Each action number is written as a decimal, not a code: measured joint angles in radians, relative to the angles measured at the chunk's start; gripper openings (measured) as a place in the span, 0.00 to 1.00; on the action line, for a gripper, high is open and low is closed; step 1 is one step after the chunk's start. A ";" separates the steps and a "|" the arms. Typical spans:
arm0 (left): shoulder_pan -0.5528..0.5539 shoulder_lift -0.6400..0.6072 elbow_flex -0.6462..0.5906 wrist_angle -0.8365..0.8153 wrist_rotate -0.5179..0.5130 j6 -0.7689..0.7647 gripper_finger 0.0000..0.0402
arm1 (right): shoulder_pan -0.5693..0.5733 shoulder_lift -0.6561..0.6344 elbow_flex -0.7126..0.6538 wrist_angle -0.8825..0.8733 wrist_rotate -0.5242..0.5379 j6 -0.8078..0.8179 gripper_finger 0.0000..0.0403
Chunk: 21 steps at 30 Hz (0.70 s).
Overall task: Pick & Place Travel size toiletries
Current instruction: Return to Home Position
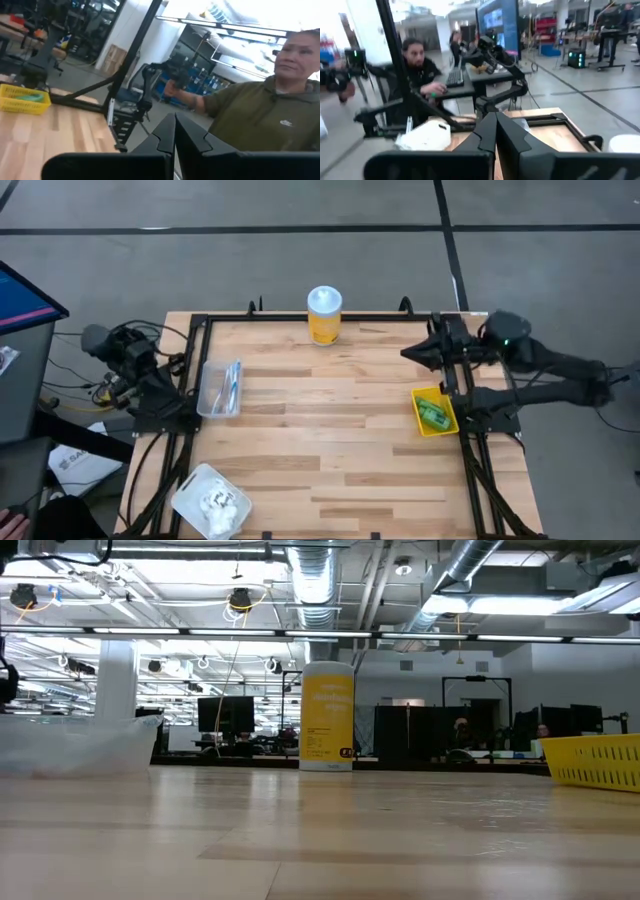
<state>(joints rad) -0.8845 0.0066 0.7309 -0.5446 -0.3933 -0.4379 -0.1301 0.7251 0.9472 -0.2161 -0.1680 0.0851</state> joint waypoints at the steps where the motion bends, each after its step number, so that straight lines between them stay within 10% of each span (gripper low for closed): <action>1: 0.000 -0.001 -0.008 0.002 -0.001 0.008 0.00 | -0.014 -0.035 -0.067 0.056 -0.003 0.022 0.00; 11: 0.000 0.002 -0.151 0.008 -0.121 0.012 0.00 | -0.073 -0.369 -0.601 0.521 -0.017 0.255 0.00; 21: 0.001 0.117 -0.229 0.081 -0.140 0.006 0.00 | -0.089 -0.533 -0.754 0.581 0.110 0.275 0.00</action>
<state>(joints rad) -0.8838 0.1239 0.5020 -0.4635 -0.5338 -0.4320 -0.2194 0.1920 0.1927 0.3649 -0.0580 0.3601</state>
